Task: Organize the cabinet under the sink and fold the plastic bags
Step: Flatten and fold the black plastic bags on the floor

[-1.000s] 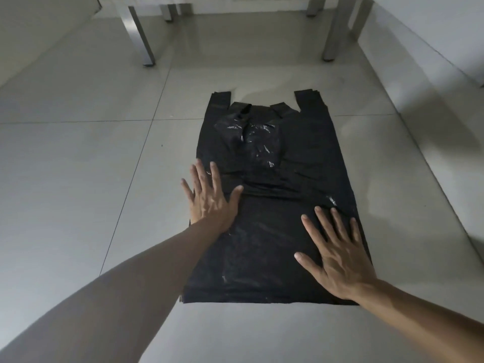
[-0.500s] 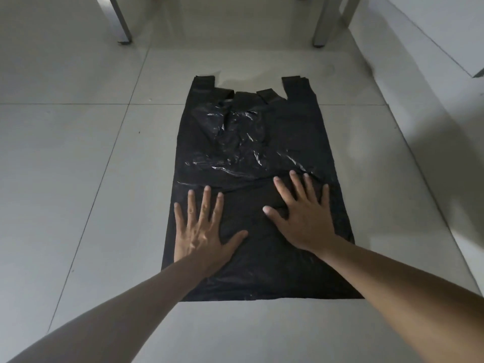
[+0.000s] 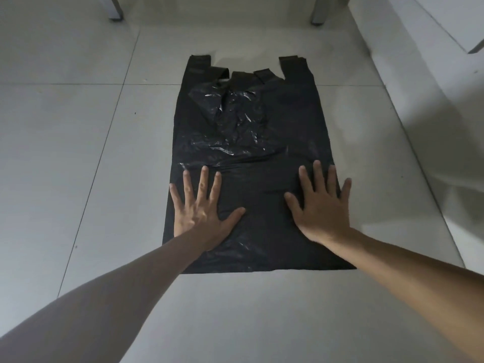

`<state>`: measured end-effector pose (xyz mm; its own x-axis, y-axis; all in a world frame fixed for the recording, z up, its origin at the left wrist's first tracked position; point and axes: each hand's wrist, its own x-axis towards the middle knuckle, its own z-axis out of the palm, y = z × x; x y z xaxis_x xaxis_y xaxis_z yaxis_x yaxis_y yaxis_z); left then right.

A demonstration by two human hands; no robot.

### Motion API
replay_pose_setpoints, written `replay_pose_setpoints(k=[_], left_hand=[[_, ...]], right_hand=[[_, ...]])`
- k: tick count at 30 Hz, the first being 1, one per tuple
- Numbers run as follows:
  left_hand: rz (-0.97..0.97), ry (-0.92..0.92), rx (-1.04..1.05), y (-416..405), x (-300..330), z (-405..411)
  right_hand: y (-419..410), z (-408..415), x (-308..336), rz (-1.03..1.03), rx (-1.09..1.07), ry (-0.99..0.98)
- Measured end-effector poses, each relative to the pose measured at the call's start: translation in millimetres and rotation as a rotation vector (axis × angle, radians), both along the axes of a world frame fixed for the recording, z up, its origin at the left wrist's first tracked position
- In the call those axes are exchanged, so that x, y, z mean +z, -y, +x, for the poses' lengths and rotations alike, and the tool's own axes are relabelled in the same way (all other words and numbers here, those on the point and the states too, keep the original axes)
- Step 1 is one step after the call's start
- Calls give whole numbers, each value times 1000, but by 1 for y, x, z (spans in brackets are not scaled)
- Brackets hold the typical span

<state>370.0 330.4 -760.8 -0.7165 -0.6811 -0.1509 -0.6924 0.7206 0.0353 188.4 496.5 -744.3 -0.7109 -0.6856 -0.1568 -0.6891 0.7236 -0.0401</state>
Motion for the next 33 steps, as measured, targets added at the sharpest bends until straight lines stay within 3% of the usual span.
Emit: replay_pose_setpoints(k=[4,12,17,21,23,27,28,30,33], left_hand=[[8,-7,-9,0,1,1],[32,-32,-36,2,6,3],[-42,-228,-304,19,14,-31],[-64,-147,-518,47,13,-63],[-69,-37,-423,67,6,-66],[88,-64,293,101,6,-65],[71,-92,356,105,8,-68],[-70,-170,176,104,12,-76],[-71,-162,-229,99,7,-84]], right_hand=[[-19,42,-4,2,211,3],[-27,29,-4,70,192,28],[26,-2,13,0,322,36],[71,-35,4,25,370,25],[78,-51,-5,28,289,17],[74,-59,-18,-19,258,-26],[74,-59,-19,-25,262,-25],[75,-60,-20,-11,265,-32],[74,-61,-23,-19,277,-41]])
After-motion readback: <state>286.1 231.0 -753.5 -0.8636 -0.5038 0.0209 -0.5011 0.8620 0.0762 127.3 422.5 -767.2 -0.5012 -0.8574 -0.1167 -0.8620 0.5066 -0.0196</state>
